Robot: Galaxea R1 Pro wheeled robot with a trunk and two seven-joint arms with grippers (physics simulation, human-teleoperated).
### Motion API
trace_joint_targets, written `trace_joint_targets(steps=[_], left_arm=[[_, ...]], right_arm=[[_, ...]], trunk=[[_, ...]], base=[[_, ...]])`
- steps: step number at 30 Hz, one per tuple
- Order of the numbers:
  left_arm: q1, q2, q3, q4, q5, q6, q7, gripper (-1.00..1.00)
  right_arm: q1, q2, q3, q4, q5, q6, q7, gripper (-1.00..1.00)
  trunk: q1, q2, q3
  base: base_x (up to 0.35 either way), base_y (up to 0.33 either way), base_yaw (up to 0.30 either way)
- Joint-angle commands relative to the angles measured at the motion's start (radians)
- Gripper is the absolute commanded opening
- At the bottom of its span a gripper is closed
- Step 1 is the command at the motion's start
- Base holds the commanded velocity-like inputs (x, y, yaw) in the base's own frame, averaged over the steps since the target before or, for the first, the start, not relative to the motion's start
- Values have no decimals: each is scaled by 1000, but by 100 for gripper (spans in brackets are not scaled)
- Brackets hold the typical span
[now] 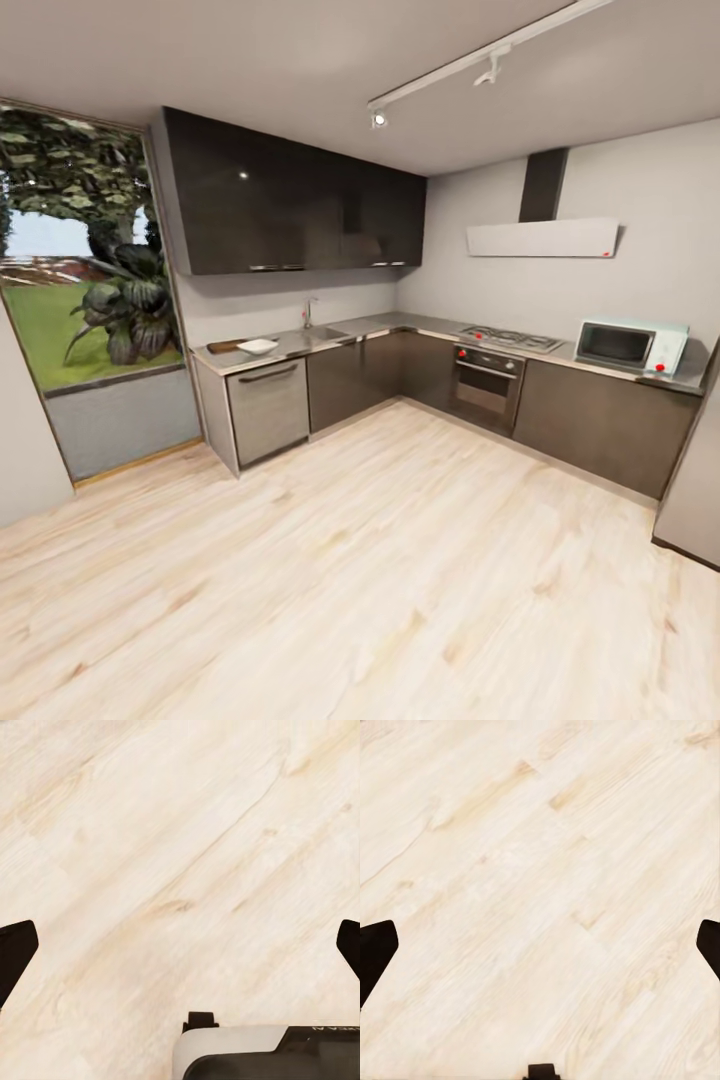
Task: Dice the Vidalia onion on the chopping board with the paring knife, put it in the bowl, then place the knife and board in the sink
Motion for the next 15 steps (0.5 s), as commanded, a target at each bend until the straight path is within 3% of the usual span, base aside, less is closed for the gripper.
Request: trace_joint_targets(steps=[1,15], left_arm=[[0,0,1,0,0,-2,0,100],[0,0,1,1,-2,-2,0,100]], right_arm=[[0,0,0,1,0,-3,-3,100],[0,0,0,1,-1,-3,-3,100]], trunk=[[1,0,0],[1,0,0]], base=[[320,0,0],[320,-51,0]])
